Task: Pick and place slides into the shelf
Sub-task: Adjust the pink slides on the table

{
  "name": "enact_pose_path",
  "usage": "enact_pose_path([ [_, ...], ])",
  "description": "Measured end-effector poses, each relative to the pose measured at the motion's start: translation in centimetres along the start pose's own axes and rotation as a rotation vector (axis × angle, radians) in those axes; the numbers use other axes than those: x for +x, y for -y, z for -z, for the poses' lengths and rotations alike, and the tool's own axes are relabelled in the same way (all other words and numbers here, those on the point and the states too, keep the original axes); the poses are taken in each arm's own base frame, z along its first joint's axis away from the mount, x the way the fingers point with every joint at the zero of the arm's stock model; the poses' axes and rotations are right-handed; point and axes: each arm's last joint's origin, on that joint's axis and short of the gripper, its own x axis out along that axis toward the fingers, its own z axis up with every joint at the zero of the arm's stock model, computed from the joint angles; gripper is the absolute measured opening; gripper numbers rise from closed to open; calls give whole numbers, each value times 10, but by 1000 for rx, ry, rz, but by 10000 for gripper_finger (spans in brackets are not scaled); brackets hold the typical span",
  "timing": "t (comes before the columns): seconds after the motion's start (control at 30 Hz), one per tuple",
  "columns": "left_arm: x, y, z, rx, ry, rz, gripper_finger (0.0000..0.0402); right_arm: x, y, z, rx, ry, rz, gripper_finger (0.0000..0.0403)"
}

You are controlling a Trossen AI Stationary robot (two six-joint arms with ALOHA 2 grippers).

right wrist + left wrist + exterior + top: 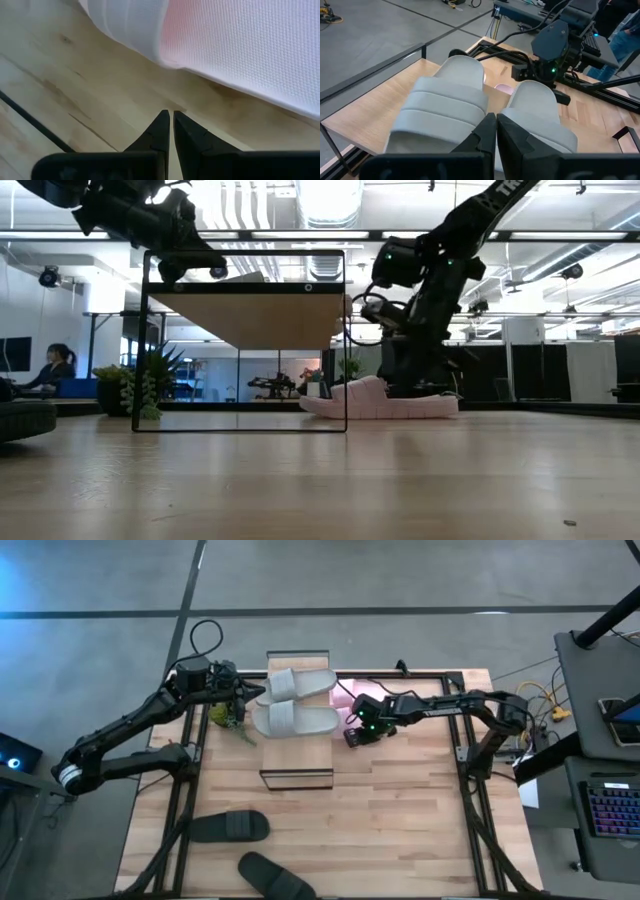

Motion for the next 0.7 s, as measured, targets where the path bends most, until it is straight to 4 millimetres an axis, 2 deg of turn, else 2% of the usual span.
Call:
enact_pose_path([
  [0.2, -1, 1, 0, 0, 0, 0, 0, -5, -3, 2, 34, 9, -23, 18],
  [0.47, -1, 1, 0, 0, 1, 0, 0, -28, -10, 10, 114, 6, -120, 18],
  [0.6, -1, 1, 0, 2, 3, 0, 0, -33, 2, 17, 195, 24, -146, 17],
  [0.7, -1, 1, 0, 3, 5, 0, 0, -29, 13, 24, 280, 39, -242, 17],
])
